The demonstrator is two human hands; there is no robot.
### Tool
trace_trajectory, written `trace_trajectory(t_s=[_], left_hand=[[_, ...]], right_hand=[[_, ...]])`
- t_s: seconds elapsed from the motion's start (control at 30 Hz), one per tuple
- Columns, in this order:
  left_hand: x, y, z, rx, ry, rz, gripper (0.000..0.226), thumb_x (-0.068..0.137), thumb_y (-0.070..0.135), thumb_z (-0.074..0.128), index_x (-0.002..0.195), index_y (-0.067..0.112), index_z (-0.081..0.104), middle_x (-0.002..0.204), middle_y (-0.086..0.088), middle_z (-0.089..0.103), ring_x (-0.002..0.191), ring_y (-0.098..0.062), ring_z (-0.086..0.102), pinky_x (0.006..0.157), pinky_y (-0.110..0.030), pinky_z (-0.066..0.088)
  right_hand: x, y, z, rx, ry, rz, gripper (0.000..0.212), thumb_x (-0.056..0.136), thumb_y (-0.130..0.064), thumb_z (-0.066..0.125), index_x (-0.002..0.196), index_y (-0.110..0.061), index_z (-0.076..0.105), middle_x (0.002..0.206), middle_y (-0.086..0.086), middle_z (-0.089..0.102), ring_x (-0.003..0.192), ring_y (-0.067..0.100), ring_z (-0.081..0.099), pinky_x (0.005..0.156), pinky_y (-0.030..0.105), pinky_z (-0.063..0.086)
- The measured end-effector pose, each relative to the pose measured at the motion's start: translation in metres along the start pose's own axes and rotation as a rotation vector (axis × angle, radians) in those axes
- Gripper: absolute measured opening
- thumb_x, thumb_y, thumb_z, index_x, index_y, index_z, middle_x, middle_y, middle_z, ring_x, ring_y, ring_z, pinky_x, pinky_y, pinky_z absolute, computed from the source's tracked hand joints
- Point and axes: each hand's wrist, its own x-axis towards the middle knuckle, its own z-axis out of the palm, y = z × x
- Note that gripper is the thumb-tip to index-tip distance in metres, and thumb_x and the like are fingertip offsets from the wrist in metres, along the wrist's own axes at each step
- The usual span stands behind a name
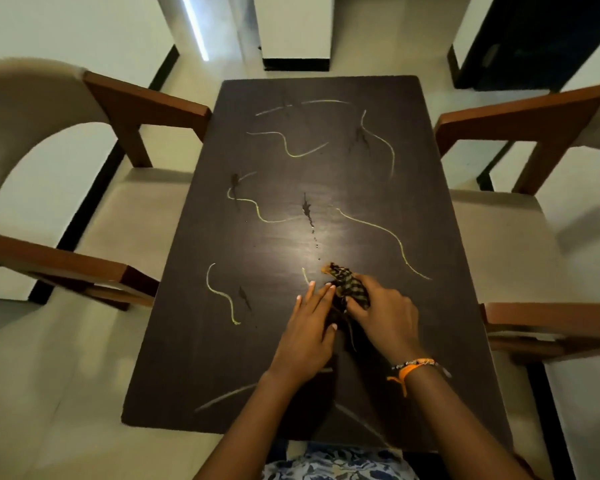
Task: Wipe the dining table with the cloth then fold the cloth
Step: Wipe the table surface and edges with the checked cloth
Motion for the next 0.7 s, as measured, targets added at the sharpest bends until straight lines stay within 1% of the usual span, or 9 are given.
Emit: trace_trajectory(t_s=[0.1,0.2,0.23,0.3,0.4,0.47,0.53,0.63,0.7], left_hand=[[0.002,-0.017,-0.022,-0.023,0.099,-0.079,0.06,0.097,0.018,0.041,0.15,0.017,0.013,0.158,0.006,0.008,0.139,0.002,-0.011,0.114,-0.018,-0.01],[0.008,-0.035,-0.048,-0.061,0.166,-0.108,0.058,0.096,0.016,0.041,0.149,0.018,0.016,0.157,0.009,0.011,0.139,0.004,-0.008,0.114,-0.016,-0.009],[0.011,-0.04,-0.056,-0.071,0.171,-0.111,0.058,0.096,0.015,0.041,0.149,0.018,0.018,0.156,0.012,0.012,0.139,0.004,-0.008,0.116,-0.018,-0.008],[0.021,-0.056,-0.076,-0.088,0.181,-0.106,0.056,0.096,0.013,0.041,0.148,0.018,0.021,0.153,0.016,0.013,0.14,0.004,-0.009,0.119,-0.02,-0.006],[0.041,-0.082,-0.103,-0.098,0.198,-0.075,0.052,0.096,0.013,0.038,0.146,0.02,0.026,0.151,0.017,0.019,0.139,0.007,-0.011,0.111,-0.007,-0.012],[0.057,-0.105,-0.121,-0.093,0.182,-0.069,0.051,0.095,0.019,0.033,0.146,0.023,0.027,0.149,0.019,0.018,0.137,0.01,-0.015,0.105,-0.002,-0.016],[0.078,-0.131,-0.135,-0.093,0.165,-0.034,0.055,0.09,0.024,0.028,0.145,0.024,0.027,0.152,0.018,0.016,0.137,0.01,-0.016,0.108,-0.005,-0.016],[0.114,-0.161,-0.16,-0.084,0.138,-0.02,0.054,0.095,0.018,0.035,0.147,0.025,0.023,0.155,0.017,0.009,0.139,0.008,-0.017,0.117,-0.019,-0.011],[0.145,-0.179,-0.181,-0.065,0.152,-0.002,0.056,0.096,0.015,0.039,0.147,0.027,0.02,0.156,0.015,0.011,0.14,0.006,-0.014,0.116,-0.018,-0.012]], right_hand=[[0.011,-0.035,0.008,0.084,-0.02,-0.083,0.038,0.089,-0.041,0.052,0.125,-0.03,0.048,0.1,-0.003,0.07,0.091,0.02,0.066,0.067,0.028,0.046],[0.028,-0.064,0.015,0.163,-0.024,-0.125,0.036,0.088,-0.039,0.055,0.123,-0.031,0.051,0.094,-0.006,0.07,0.084,0.013,0.066,0.052,0.009,0.033],[0.034,-0.072,0.016,0.173,-0.015,-0.128,0.035,0.088,-0.039,0.056,0.123,-0.032,0.052,0.093,-0.006,0.071,0.082,0.012,0.066,0.049,0.007,0.03],[0.049,-0.093,0.021,0.201,0.006,-0.124,0.035,0.087,-0.039,0.057,0.121,-0.033,0.054,0.091,-0.008,0.07,0.077,0.007,0.064,0.049,0.005,0.031],[0.076,-0.121,0.029,0.208,0.015,-0.114,0.036,0.085,-0.036,0.061,0.121,-0.035,0.055,0.09,-0.012,0.069,0.07,-0.001,0.054,0.051,0.005,0.034],[0.097,-0.139,0.037,0.173,0.048,-0.118,0.039,0.083,-0.036,0.063,0.122,-0.035,0.055,0.092,-0.012,0.07,0.074,0.002,0.06,0.053,0.005,0.035],[0.124,-0.156,0.046,0.128,0.084,-0.119,0.042,0.082,-0.036,0.065,0.123,-0.035,0.056,0.095,-0.011,0.071,0.08,0.005,0.065,0.052,0.003,0.031],[0.167,-0.177,0.051,0.086,0.118,-0.16,0.044,0.08,-0.036,0.065,0.123,-0.035,0.056,0.099,-0.011,0.071,0.085,0.006,0.066,0.052,0.0,0.026],[0.205,-0.19,0.052,0.071,0.155,-0.207,0.043,0.08,-0.036,0.066,0.121,-0.035,0.057,0.099,-0.01,0.071,0.086,0.008,0.066,0.054,-0.001,0.026]])
